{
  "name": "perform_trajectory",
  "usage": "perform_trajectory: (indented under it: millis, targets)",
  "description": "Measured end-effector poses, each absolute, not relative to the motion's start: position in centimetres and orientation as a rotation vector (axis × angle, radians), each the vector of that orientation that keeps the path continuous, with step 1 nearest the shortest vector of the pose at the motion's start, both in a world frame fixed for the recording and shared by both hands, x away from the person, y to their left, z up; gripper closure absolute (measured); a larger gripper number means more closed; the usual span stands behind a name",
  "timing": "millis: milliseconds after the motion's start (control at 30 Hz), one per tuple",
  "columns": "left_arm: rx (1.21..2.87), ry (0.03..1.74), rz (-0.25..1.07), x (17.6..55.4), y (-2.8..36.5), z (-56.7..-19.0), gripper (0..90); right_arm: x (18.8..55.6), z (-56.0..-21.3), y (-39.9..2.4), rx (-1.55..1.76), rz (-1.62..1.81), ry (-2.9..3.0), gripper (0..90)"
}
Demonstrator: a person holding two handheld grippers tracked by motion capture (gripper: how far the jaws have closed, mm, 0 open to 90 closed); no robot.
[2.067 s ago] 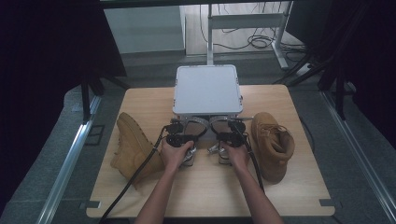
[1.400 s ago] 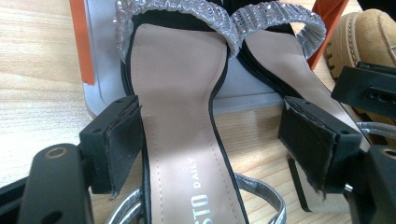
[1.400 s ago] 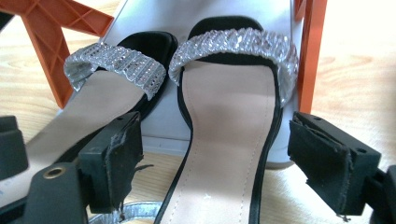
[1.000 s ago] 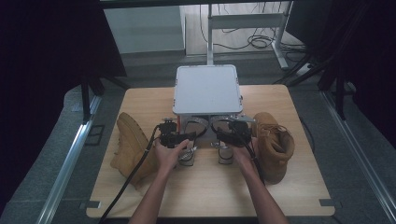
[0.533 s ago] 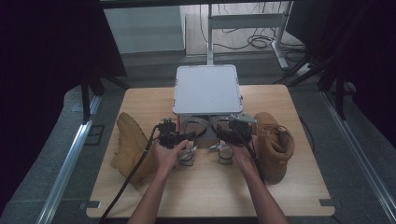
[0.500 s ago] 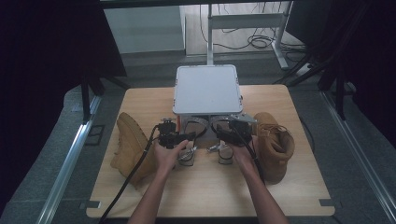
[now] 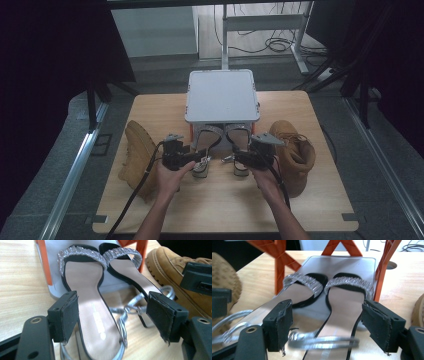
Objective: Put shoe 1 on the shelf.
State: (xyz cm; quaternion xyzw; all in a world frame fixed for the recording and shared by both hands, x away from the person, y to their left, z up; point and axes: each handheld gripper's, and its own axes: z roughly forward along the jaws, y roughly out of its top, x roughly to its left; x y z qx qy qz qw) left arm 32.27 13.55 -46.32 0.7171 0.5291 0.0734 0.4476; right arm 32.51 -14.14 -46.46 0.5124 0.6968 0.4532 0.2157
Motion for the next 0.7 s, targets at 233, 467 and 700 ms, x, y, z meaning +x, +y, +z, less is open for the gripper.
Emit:
perform_trajectory:
  millis: [233,467,700]
  targets:
    - [1.847,1.243,0.220,29.3,14.5,-46.9,27.8,30.2,-47.9,-14.9,1.370,1.253,1.986,26.3]
    - [1.929,1.195,0.243,26.9,14.3,-47.7,27.8,28.8,-49.3,-15.2,1.323,1.232,2.040,26.1]
    - [2.005,1.182,0.288,25.2,13.6,-49.1,27.8,28.0,-50.5,-15.2,1.307,1.197,2.082,26.0]
